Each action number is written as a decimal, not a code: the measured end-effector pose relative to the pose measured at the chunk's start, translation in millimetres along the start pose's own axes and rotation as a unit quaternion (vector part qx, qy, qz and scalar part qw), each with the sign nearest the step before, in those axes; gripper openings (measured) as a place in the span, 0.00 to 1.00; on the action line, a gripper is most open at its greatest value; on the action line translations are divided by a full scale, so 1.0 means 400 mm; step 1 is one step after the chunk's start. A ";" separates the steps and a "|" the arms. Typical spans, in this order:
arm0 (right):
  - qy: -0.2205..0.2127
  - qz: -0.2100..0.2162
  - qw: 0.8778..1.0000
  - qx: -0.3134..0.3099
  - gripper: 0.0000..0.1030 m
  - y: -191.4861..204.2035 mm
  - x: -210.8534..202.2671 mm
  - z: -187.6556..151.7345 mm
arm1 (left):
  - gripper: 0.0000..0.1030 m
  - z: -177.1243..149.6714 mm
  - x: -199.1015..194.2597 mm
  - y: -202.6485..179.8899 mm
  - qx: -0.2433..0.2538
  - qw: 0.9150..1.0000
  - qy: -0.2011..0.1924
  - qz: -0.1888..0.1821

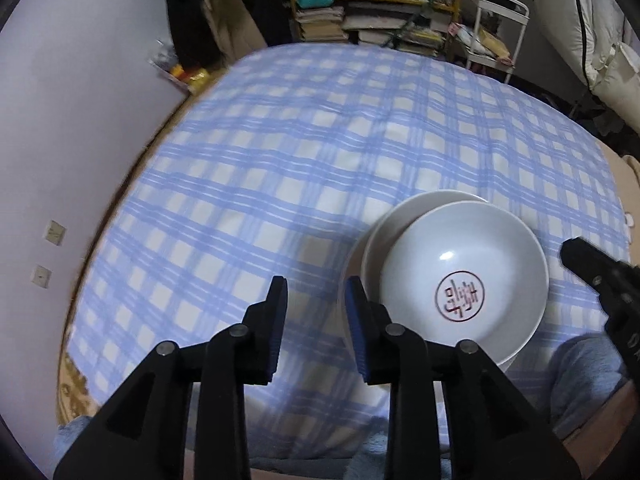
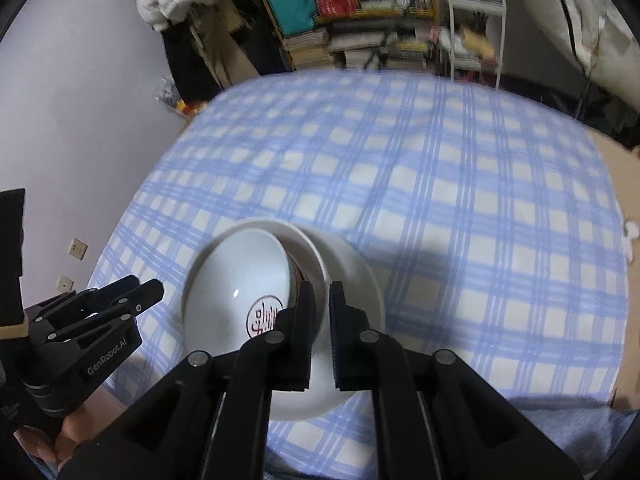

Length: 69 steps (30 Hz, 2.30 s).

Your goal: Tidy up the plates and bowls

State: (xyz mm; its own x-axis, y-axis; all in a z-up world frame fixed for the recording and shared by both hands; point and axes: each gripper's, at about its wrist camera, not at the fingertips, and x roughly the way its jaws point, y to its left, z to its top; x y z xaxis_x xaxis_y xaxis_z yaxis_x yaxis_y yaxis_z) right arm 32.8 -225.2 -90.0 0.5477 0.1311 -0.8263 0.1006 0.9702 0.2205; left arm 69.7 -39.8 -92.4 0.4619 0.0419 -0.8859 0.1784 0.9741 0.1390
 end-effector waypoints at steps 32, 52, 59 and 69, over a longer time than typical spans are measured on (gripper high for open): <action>-0.288 -0.053 0.952 -0.087 1.00 0.018 -0.356 -0.087 | 0.94 -0.122 -0.350 0.064 -0.029 0.955 -0.284 0.079; -0.262 -0.059 0.959 -0.089 1.00 0.014 -0.290 -0.088 | 0.94 -0.133 -0.319 0.047 -0.015 0.954 -0.288 0.084; -0.251 -0.067 0.960 -0.099 1.00 0.018 -0.276 -0.087 | 0.94 -0.136 -0.315 0.045 -0.021 0.956 -0.282 0.079; -0.250 -0.070 0.961 -0.097 1.00 0.012 -0.269 -0.086 | 0.94 -0.139 -0.310 0.040 -0.022 0.956 -0.281 0.078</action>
State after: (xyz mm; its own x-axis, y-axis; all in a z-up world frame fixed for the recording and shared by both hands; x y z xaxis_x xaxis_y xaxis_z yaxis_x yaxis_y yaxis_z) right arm -54.3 -227.8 -18.1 0.8757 -0.0719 -0.4775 0.0734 0.9972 -0.0156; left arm -33.2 -17.0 -4.8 0.8756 0.0732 -0.4774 0.0388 0.9746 0.2205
